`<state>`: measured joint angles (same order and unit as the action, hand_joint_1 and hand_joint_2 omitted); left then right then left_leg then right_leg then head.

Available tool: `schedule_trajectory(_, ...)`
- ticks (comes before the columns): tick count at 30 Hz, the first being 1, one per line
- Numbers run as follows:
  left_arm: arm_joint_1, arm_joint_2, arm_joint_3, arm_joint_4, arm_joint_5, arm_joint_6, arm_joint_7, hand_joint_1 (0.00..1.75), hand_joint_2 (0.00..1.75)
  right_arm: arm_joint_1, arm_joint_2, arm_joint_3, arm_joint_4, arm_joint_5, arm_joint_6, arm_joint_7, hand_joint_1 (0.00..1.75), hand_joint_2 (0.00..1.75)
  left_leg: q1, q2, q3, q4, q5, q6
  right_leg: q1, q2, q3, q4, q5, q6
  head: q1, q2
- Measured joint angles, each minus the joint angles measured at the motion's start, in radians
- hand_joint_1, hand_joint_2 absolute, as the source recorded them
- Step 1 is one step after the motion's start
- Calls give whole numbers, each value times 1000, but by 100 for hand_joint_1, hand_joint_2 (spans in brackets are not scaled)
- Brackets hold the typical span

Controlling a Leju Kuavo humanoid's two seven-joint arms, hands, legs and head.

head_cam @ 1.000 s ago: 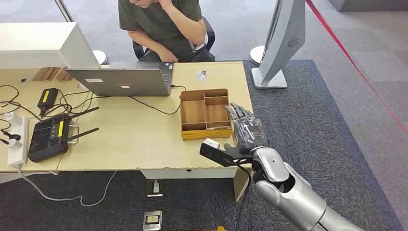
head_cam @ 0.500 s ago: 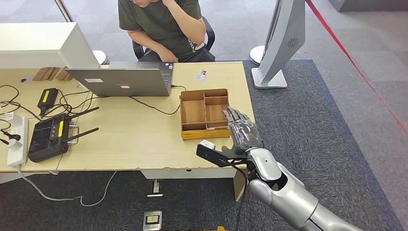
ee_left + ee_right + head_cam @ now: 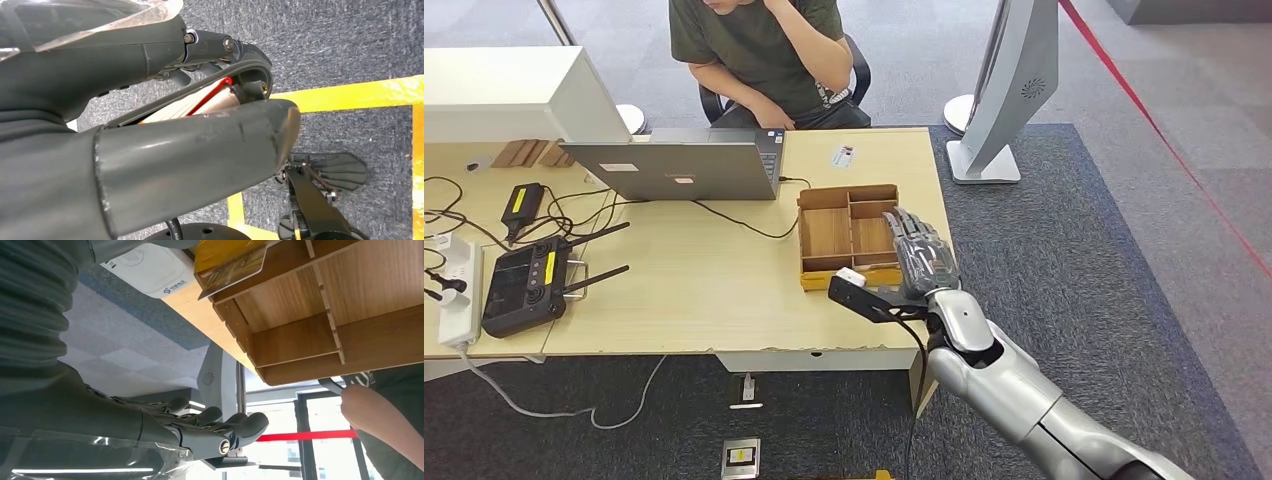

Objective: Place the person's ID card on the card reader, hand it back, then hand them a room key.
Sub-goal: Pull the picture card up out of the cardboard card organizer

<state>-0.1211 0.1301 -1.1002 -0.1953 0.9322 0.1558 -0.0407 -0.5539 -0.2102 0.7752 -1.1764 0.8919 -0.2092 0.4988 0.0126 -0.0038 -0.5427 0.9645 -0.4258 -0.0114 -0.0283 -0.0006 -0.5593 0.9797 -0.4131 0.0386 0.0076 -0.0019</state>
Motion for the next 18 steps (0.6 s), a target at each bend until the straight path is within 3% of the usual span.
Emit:
schedule_trajectory(7, 0, 0, 0, 0, 4, 7, 8, 0, 0, -44, 43, -6, 136, -36, -28, -23, 0, 175, 0, 0, 0, 0, 0, 0, 0, 0, 0, 0, 0, 0, 0, 0)
schedule_trajectory(18, 1, 0, 0, 0, 12, 8, 14, 0, 0, -51, 67, -30, 262, -84, -42, -63, 0, 175, 0, 0, 0, 0, 0, 0, 0, 0, 0, 0, 0, 0, 0, 0)
